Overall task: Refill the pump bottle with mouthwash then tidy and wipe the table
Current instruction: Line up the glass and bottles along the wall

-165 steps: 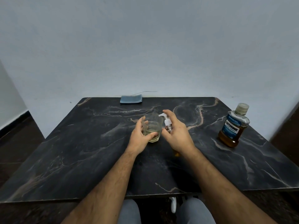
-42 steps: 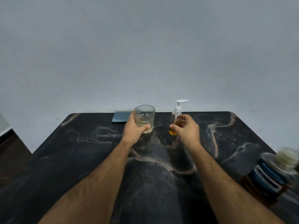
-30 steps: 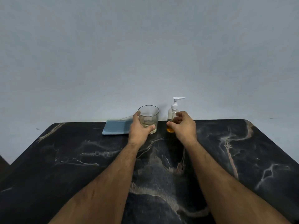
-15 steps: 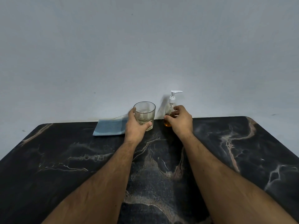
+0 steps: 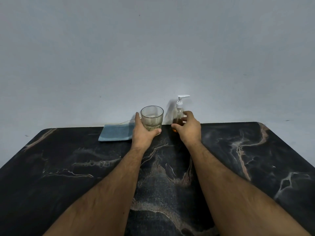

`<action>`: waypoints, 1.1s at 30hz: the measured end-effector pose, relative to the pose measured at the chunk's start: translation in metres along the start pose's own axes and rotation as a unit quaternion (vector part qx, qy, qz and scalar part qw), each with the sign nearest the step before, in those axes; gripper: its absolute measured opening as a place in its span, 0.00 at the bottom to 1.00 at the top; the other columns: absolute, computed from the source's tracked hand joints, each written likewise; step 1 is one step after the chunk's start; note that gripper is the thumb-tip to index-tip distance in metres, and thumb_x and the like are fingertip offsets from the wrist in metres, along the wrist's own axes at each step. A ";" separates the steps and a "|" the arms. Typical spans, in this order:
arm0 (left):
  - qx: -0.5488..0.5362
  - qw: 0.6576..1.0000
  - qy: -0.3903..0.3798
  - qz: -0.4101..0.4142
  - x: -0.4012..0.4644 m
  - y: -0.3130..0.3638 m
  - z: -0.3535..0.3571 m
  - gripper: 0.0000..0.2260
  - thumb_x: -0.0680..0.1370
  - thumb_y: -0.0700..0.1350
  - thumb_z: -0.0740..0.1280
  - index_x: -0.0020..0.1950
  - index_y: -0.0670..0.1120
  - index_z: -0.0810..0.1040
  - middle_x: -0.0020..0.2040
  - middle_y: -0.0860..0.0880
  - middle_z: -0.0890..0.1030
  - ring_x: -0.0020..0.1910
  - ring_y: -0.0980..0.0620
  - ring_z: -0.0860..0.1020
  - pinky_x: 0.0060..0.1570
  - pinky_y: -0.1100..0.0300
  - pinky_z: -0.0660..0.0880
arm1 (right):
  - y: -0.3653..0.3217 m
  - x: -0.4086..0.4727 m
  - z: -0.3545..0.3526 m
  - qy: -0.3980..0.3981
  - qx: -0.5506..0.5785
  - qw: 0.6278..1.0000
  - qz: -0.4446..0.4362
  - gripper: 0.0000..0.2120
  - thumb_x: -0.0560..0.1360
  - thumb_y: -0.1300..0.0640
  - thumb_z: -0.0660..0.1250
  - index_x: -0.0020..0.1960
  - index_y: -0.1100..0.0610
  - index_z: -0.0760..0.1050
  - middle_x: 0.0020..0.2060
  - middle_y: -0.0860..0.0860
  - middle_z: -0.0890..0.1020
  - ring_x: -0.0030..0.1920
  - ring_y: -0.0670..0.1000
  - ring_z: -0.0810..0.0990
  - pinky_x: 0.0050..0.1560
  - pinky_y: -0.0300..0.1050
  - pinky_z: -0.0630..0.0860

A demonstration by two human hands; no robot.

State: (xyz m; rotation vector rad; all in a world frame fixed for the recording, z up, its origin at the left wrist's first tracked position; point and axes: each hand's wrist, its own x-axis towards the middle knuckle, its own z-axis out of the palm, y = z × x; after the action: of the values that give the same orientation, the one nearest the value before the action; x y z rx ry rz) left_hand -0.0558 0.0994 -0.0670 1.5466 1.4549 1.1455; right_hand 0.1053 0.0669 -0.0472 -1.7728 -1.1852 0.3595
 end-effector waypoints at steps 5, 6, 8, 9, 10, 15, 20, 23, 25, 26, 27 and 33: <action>0.028 0.999 0.037 0.023 -0.031 0.008 -0.002 0.45 0.70 0.44 0.78 0.79 0.47 0.54 0.73 0.47 0.70 0.71 0.48 0.69 0.70 0.52 0.67 | -0.001 -0.028 -0.010 0.002 -0.019 0.999 0.044 0.46 0.68 0.53 0.79 0.77 0.55 0.55 0.67 0.58 0.75 0.67 0.58 0.74 0.64 0.49 0.72; 0.036 0.998 0.051 0.031 -0.040 0.012 -0.004 0.41 0.71 0.45 0.77 0.78 0.46 0.57 0.72 0.48 0.71 0.71 0.48 0.69 0.70 0.51 0.68 | -0.001 -0.036 -0.016 0.005 -0.022 0.999 0.049 0.45 0.69 0.53 0.78 0.77 0.55 0.55 0.67 0.57 0.74 0.68 0.57 0.73 0.64 0.50 0.72; 0.036 0.996 0.070 0.041 -0.056 0.019 -0.008 0.33 0.73 0.45 0.75 0.75 0.47 0.64 0.70 0.47 0.73 0.70 0.48 0.70 0.69 0.47 0.69 | -0.003 -0.053 -0.028 0.019 -0.018 0.998 0.060 0.42 0.71 0.54 0.77 0.77 0.54 0.56 0.69 0.56 0.74 0.69 0.56 0.72 0.65 0.49 0.72; 0.027 0.996 0.069 0.045 -0.067 0.023 -0.011 0.31 0.74 0.45 0.74 0.74 0.47 0.66 0.70 0.48 0.74 0.70 0.48 0.71 0.69 0.47 0.70 | -0.005 -0.064 -0.035 0.027 -0.011 0.998 0.062 0.41 0.72 0.54 0.76 0.77 0.54 0.57 0.69 0.56 0.73 0.69 0.56 0.72 0.65 0.49 0.72; 0.020 0.997 0.062 0.048 -0.079 0.028 -0.014 0.29 0.75 0.45 0.73 0.74 0.47 0.67 0.70 0.48 0.74 0.69 0.49 0.71 0.68 0.46 0.71 | -0.007 -0.076 -0.043 0.034 -0.002 0.997 0.062 0.40 0.72 0.55 0.75 0.77 0.54 0.57 0.70 0.55 0.73 0.70 0.55 0.72 0.66 0.49 0.72; 0.001 0.999 -0.007 0.045 -0.150 0.051 -0.030 0.24 0.79 0.42 0.68 0.75 0.46 0.68 0.69 0.48 0.76 0.66 0.54 0.75 0.66 0.57 0.73 | -0.020 -0.143 -0.088 0.062 0.028 0.996 0.050 0.34 0.75 0.59 0.71 0.77 0.53 0.59 0.68 0.52 0.74 0.66 0.50 0.74 0.66 0.46 0.71; -0.008 0.998 -0.050 0.047 -0.225 0.065 -0.039 0.22 0.79 0.44 0.68 0.73 0.46 0.70 0.66 0.49 0.78 0.61 0.56 0.77 0.61 0.64 0.72 | -0.022 -0.213 -0.130 0.051 0.039 0.997 0.038 0.31 0.75 0.58 0.71 0.75 0.52 0.62 0.64 0.49 0.76 0.64 0.48 0.75 0.65 0.47 0.74; -0.026 0.996 -0.070 0.049 -0.264 0.071 -0.039 0.21 0.79 0.44 0.68 0.72 0.45 0.72 0.64 0.49 0.80 0.59 0.58 0.78 0.57 0.66 0.72 | -0.018 -0.254 -0.153 0.048 0.043 0.998 0.017 0.26 0.75 0.57 0.71 0.71 0.52 0.68 0.62 0.48 0.77 0.60 0.46 0.76 0.61 0.44 0.76; -0.029 0.994 -0.086 0.059 -0.288 0.075 -0.035 0.20 0.79 0.44 0.69 0.70 0.45 0.73 0.63 0.50 0.80 0.57 0.59 0.78 0.58 0.65 0.72 | -0.012 -0.278 -0.169 0.049 0.044 0.998 0.001 0.21 0.76 0.58 0.71 0.67 0.53 0.71 0.59 0.48 0.79 0.57 0.44 0.78 0.58 0.41 0.77; -0.029 0.993 -0.095 0.063 -0.299 0.077 -0.031 0.19 0.78 0.44 0.69 0.69 0.45 0.74 0.62 0.50 0.81 0.57 0.59 0.78 0.58 0.65 0.73 | -0.009 -0.289 -0.178 0.052 0.044 0.998 -0.003 0.20 0.76 0.58 0.71 0.66 0.53 0.73 0.58 0.48 0.80 0.56 0.44 0.78 0.56 0.41 0.77; -0.029 0.992 -0.106 0.066 -0.308 0.079 -0.026 0.19 0.78 0.44 0.69 0.69 0.45 0.75 0.62 0.50 0.81 0.57 0.59 0.78 0.59 0.64 0.74 | -0.005 -0.298 -0.185 0.057 0.043 0.997 -0.005 0.18 0.76 0.58 0.71 0.64 0.54 0.74 0.56 0.48 0.81 0.54 0.44 0.79 0.55 0.40 0.77; -0.044 0.978 -0.188 0.078 -0.351 0.098 0.008 0.20 0.78 0.43 0.69 0.70 0.45 0.74 0.62 0.49 0.81 0.58 0.57 0.79 0.63 0.56 0.76 | 0.018 -0.334 -0.234 0.121 0.042 0.992 -0.018 0.06 0.75 0.58 0.71 0.51 0.54 0.79 0.44 0.46 0.82 0.45 0.40 0.79 0.46 0.35 0.76</action>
State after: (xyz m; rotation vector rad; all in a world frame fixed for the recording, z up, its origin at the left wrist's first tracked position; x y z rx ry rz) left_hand -0.0036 -0.2590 -0.0245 1.7272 1.0340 0.9272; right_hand 0.1076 -0.3406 -0.0224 -1.6672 -1.0149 0.1648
